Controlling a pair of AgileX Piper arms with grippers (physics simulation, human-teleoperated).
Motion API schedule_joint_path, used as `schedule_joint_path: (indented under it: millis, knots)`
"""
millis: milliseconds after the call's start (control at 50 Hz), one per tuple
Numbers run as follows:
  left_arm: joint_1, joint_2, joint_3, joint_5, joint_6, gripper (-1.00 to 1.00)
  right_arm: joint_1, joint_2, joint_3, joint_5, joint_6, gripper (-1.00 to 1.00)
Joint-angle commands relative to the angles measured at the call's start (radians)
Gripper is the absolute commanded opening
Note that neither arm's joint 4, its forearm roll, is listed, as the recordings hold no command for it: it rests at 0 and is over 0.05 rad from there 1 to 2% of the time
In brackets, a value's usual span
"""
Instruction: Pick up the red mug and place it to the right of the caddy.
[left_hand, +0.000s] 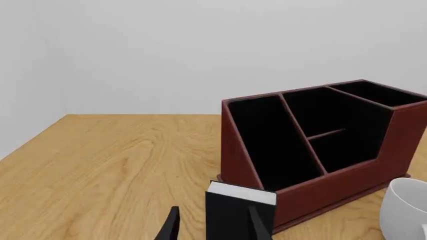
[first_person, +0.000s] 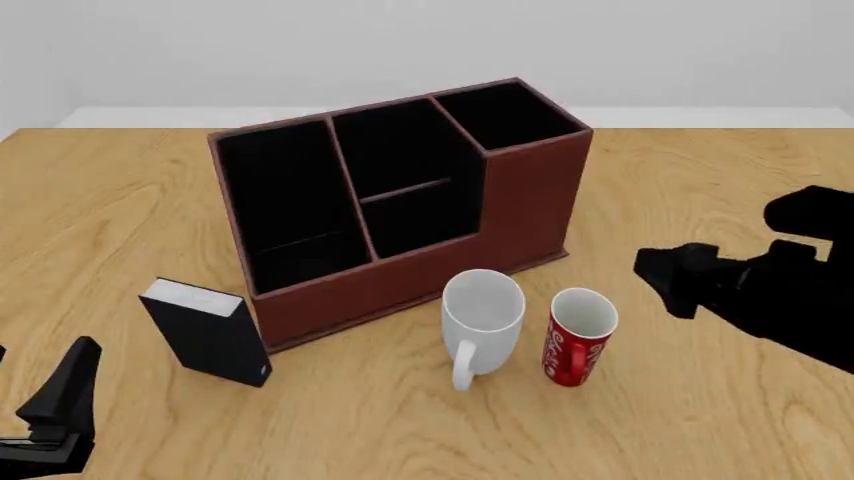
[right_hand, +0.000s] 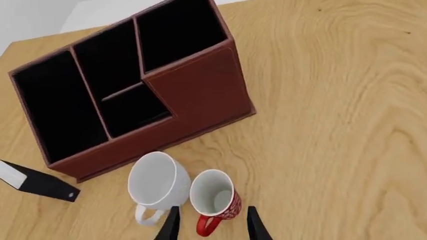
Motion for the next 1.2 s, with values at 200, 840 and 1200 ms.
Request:
schedule_joint_path:
  millis: [200,840,1200]
  knots:
    - [0.000,0.000,0.000,0.000,0.000,1.00,0.035,0.085,0.097,-0.064,0.052,1.00]
    - [0.000,0.000,0.000,0.000,0.000,1.00,0.117,0.268,0.178,-0.226,0.165,1.00]
    - [0.000,0.000,0.000,0.000,0.000,1.00,0.141,0.339,0.203,-0.296,0.196,1.00]
